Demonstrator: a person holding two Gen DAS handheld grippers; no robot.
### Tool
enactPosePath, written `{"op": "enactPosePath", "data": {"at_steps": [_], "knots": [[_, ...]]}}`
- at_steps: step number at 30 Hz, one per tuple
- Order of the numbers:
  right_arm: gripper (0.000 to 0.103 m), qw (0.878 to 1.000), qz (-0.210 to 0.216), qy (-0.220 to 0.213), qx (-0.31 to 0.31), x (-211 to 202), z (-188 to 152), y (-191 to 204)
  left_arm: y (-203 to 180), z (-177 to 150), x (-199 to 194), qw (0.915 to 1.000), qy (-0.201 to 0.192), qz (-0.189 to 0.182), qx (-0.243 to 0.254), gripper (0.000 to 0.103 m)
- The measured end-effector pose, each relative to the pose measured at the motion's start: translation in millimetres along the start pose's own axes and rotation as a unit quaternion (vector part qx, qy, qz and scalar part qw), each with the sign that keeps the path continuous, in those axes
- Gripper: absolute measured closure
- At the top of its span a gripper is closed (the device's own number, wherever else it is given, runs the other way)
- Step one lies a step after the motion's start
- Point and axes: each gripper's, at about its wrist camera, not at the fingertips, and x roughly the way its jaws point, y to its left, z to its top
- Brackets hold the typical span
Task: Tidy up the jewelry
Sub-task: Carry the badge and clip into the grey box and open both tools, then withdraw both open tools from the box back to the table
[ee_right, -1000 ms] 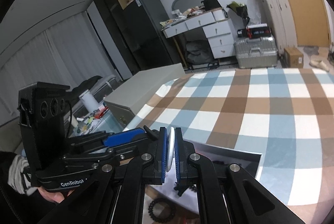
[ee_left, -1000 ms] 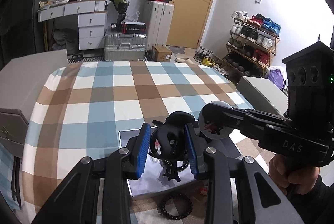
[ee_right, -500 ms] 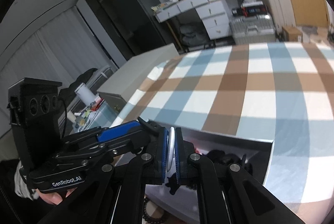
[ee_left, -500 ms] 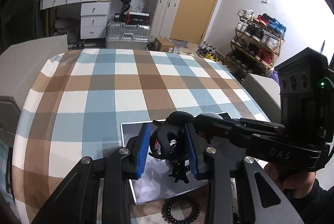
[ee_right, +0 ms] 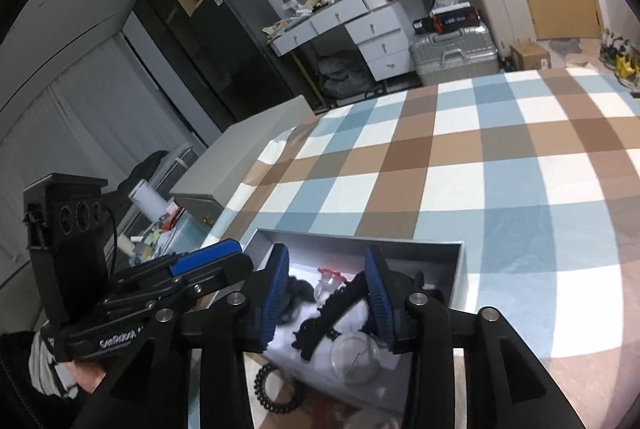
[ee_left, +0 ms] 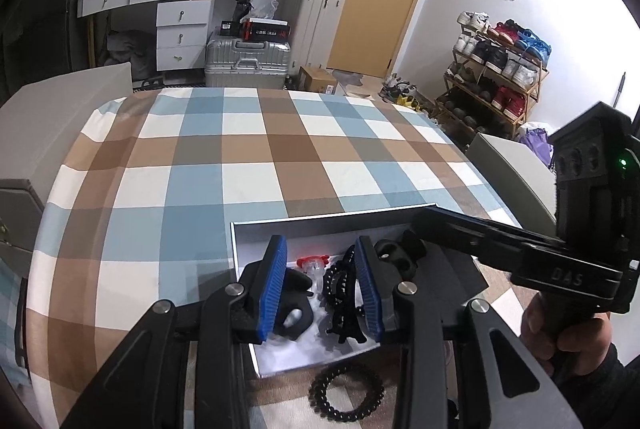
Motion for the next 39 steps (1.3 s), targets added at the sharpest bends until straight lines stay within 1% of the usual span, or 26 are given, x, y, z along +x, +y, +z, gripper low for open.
{"op": "enactPosePath", "data": {"at_steps": [3, 5, 6, 8, 9, 11, 12, 14, 16, 21, 23, 25, 27, 29, 31, 36, 39], "knots": [[0.055, 1.0, -0.004, -0.013, -0.008, -12.3, -2.3, 4.4, -2.5, -1.7, -5.5, 1.0, -0.003, 0.004, 0.002, 0.067], [0.047, 1.0, -0.01, -0.023, -0.015, -19.9, -3.7, 8.4, -4.9, -3.8, -10.1, 1.0, -0.005, 0.007, 0.003, 0.067], [0.045, 0.999, -0.014, -0.03, -0.021, -25.3, -4.8, 11.1, -6.6, -4.9, -12.1, 0.9999, -0.006, 0.009, 0.005, 0.067], [0.033, 0.998, -0.02, -0.041, -0.032, -33.9, -6.8, 16.9, -8.8, -6.5, -16.7, 0.9998, -0.009, 0.014, 0.006, 0.067], [0.031, 0.998, -0.022, -0.049, -0.038, -39.1, -8.1, 19.8, -9.8, -7.2, -18.8, 0.9998, -0.011, 0.016, 0.006, 0.067], [0.021, 0.997, -0.025, -0.062, -0.048, -48.4, -10.2, 25.1, -12.3, -8.4, -23.4, 0.9997, -0.014, 0.02, 0.008, 0.067], [0.019, 0.996, -0.028, -0.07, -0.053, -53.3, -11.5, 28.2, -14.0, -9.1, -26.0, 0.9996, -0.016, 0.022, 0.009, 0.066], [0.013, 0.994, -0.033, -0.081, -0.062, -62.2, -14.0, 33.8, -18.0, -10.9, -31.1, 0.9995, -0.019, 0.024, 0.011, 0.066], [0.011, 0.993, -0.036, -0.089, -0.068, -71.4, -16.7, 38.3, -21.9, -12.4, -35.3, 0.9993, -0.022, 0.028, 0.015, 0.063], [0.005, 0.99, -0.045, -0.108, -0.083, -91.8, -23.6, 48.9, -32.8, -20.0, -46.7, 0.9988, -0.028, 0.03, 0.025, 0.057], [0.002, 0.988, -0.047, -0.116, -0.088, -100.6, -27.6, 52.7, -36.4, -22.9, -50.4, 0.9986, -0.031, 0.034, 0.027, 0.051], [0.001, 0.987, -0.051, -0.119, -0.092, -106.6, -30.6, 55.5, -39.6, -26.2, -54.1, 0.9981, -0.036, 0.041, 0.027, 0.04], [0.001, 0.987, -0.055, -0.12, -0.097, -112.2, -34.8, 57.7, -41.2, -28.9, -57.9, 0.9977, -0.044, 0.046, 0.023, 0.037], [0.0, 0.986, -0.06, -0.12, -0.097, -117.1, -41.4, 58.0, -42.4, -32.6, -59.7, 0.9971, -0.05, 0.055, 0.017, 0.031], [0.0, 0.986, -0.067, -0.119, -0.098, -119.6, -49.6, 55.2, -43.1, -37.8, -59.0, 0.9955, -0.057, 0.076, 0.005, 0.019], [0.0, 0.985, -0.104, -0.087, -0.106, -112.8, -74.4, 42.7, -47.0, -56.5, -49.0, 0.9927, -0.048, 0.11, 0.011, 0.018], [0.0, 0.985, -0.118, -0.061, -0.107, -103.5, -86.6, 35.1, -42.6, -69.4, -37.3, 0.9919, -0.021, 0.125, 0.004, 0.017]]}}
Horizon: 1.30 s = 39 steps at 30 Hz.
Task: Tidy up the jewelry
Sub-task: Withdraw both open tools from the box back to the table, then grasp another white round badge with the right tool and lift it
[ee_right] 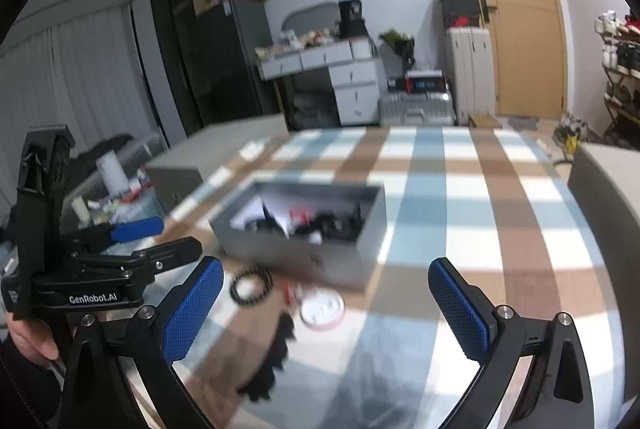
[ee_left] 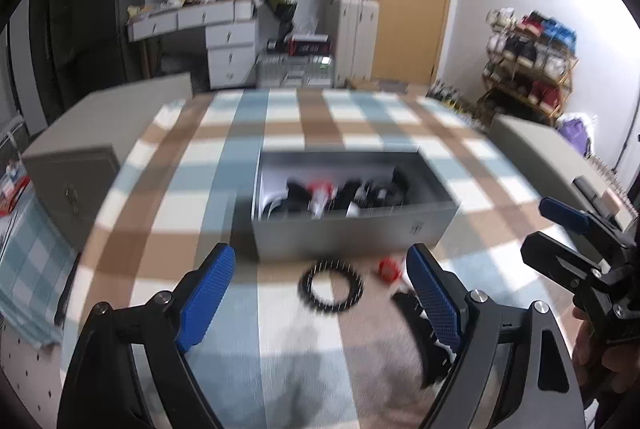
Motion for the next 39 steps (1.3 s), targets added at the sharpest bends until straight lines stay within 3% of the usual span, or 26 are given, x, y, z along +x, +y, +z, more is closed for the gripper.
{"op": "enactPosePath", "data": {"at_steps": [3, 12, 17, 21, 24, 27, 29, 36, 39], "knots": [[0.0, 0.999, -0.019, 0.019, -0.018, 7.2, -11.4, 1.0, 1.9, -14.6, 5.7, 0.9989, 0.024, 0.038, -0.013, 0.002], [0.0, 0.992, -0.07, 0.088, -0.065, 40.5, -27.6, 2.8, 14.4, -35.7, 0.8, 0.9983, 0.026, 0.046, -0.025, 0.002], [0.001, 0.99, -0.054, 0.127, -0.028, 62.1, -25.5, -8.2, 18.9, -41.7, -1.9, 0.9983, 0.022, 0.044, -0.033, 0.002], [0.003, 0.986, -0.06, 0.152, -0.044, 76.3, -26.4, -5.0, 22.1, -43.9, -3.9, 0.9984, 0.018, 0.038, -0.038, 0.002], [0.006, 0.985, -0.054, 0.161, -0.043, 82.2, -25.5, -2.6, 25.5, -43.9, -3.5, 0.9982, 0.017, 0.04, -0.042, 0.002], [0.015, 0.984, -0.045, 0.167, -0.05, 87.1, -23.7, 0.7, 28.3, -43.6, 1.3, 0.9979, 0.028, 0.036, -0.047, 0.002], [0.021, 0.982, -0.049, 0.172, -0.057, 90.7, -22.8, 3.4, 31.0, -43.8, 2.5, 0.9976, 0.03, 0.033, -0.053, 0.002], [0.027, 0.98, -0.053, 0.176, -0.071, 94.3, -25.4, 10.9, 33.2, -43.8, -0.2, 0.9981, 0.026, 0.02, -0.053, 0.002], [0.036, 0.979, -0.055, 0.176, -0.082, 95.6, -25.4, 15.4, 34.6, -44.1, 0.3, 0.998, 0.027, 0.016, -0.055, 0.002]]}}
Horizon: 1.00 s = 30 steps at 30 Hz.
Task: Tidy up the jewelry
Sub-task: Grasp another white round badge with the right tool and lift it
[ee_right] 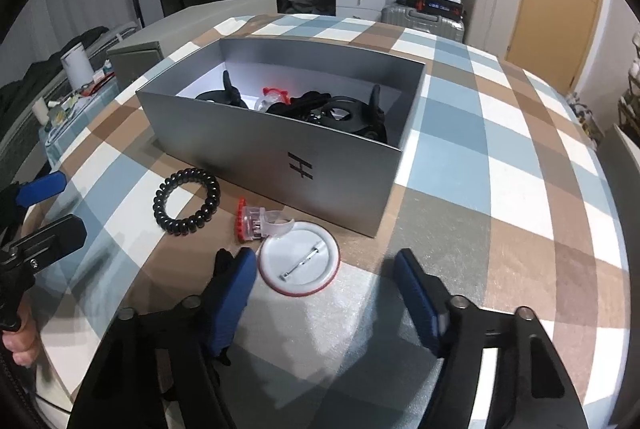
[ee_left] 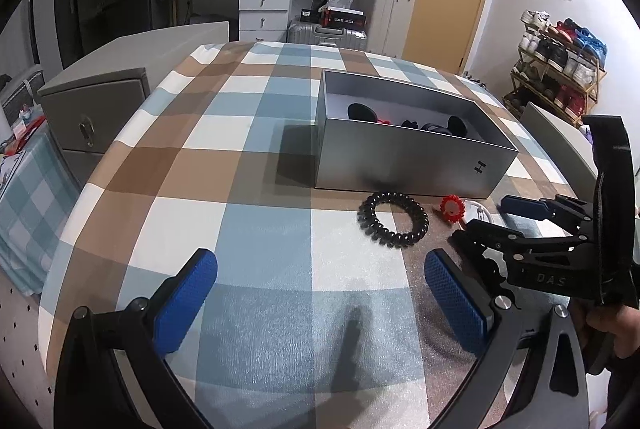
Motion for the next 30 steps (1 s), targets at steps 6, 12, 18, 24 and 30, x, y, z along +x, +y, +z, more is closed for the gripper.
{"op": "enactPosePath", "data": {"at_steps": [6, 12, 18, 24, 30], "knots": [[0.061, 1.0, 0.004, -0.008, -0.029, -0.9, 1.3, 11.5, 7.5, 0.3, -0.7, 0.9999, -0.001, -0.005, -0.013, 0.002], [0.062, 0.999, -0.007, -0.011, -0.039, -1.3, 0.9, 17.5, 16.2, 0.3, -1.8, 0.9994, -0.001, -0.02, -0.028, 0.002], [0.063, 0.999, -0.005, -0.011, -0.04, -2.1, 0.1, 20.1, 18.6, -0.1, -2.1, 0.9995, 0.003, -0.018, -0.024, 0.002], [0.1, 0.999, 0.014, -0.018, -0.033, -11.6, -2.4, 19.6, 14.5, 0.2, -2.8, 0.9996, 0.006, -0.024, -0.01, 0.002], [0.097, 0.999, 0.041, -0.02, 0.009, -14.9, -8.8, 3.6, 8.2, 2.1, -5.9, 0.9995, 0.005, -0.032, -0.001, 0.002]]}}
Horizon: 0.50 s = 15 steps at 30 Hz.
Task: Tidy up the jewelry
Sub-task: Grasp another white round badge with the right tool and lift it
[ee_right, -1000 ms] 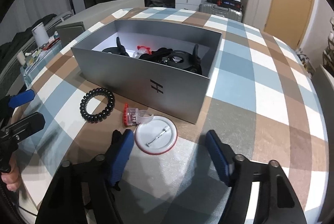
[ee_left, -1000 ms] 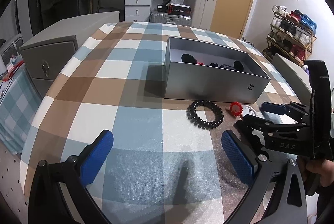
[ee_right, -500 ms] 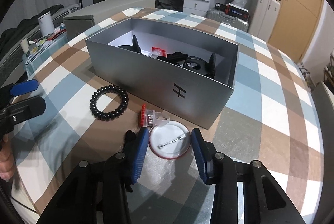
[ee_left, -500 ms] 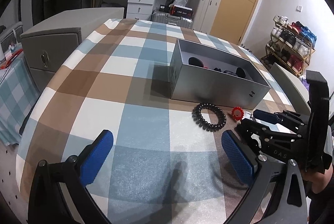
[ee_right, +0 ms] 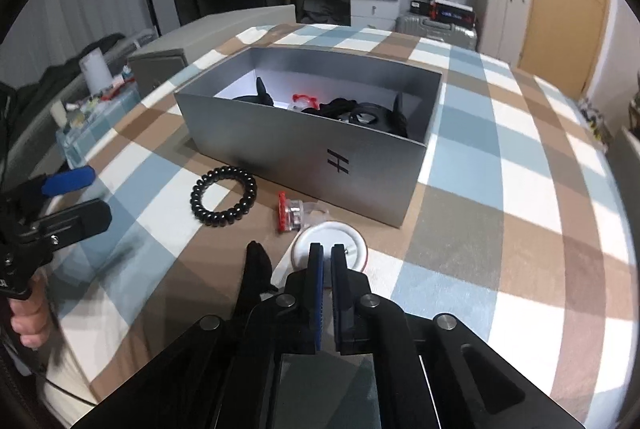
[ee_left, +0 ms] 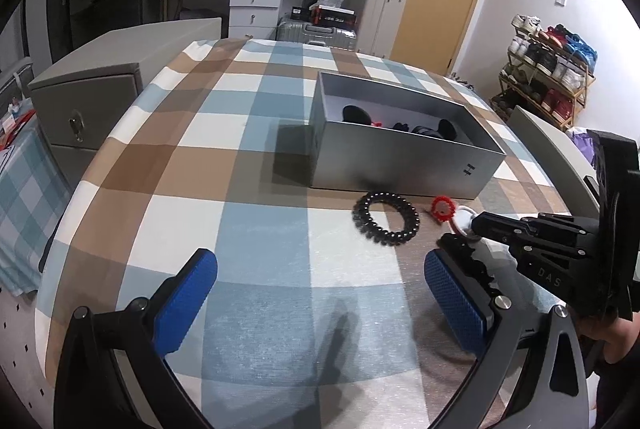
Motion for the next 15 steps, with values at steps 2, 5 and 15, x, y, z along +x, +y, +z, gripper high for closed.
{"op": "enactPosePath", "data": {"at_steps": [2, 5, 15], "knots": [[0.094, 1.0, -0.001, -0.011, 0.007, -4.2, -1.5, -2.3, -1.8, 0.3, 1.5, 1.0, 0.003, 0.004, 0.004, 0.002], [0.066, 1.0, -0.002, -0.018, 0.002, -5.9, -1.0, -1.0, -3.5, 0.4, 4.4, 0.9999, 0.01, 0.005, 0.003, 0.002], [0.056, 0.999, -0.03, 0.015, -0.036, 14.2, 7.3, 9.9, -7.8, 3.0, 9.1, 0.9997, 0.017, 0.01, 0.011, 0.002]]}}
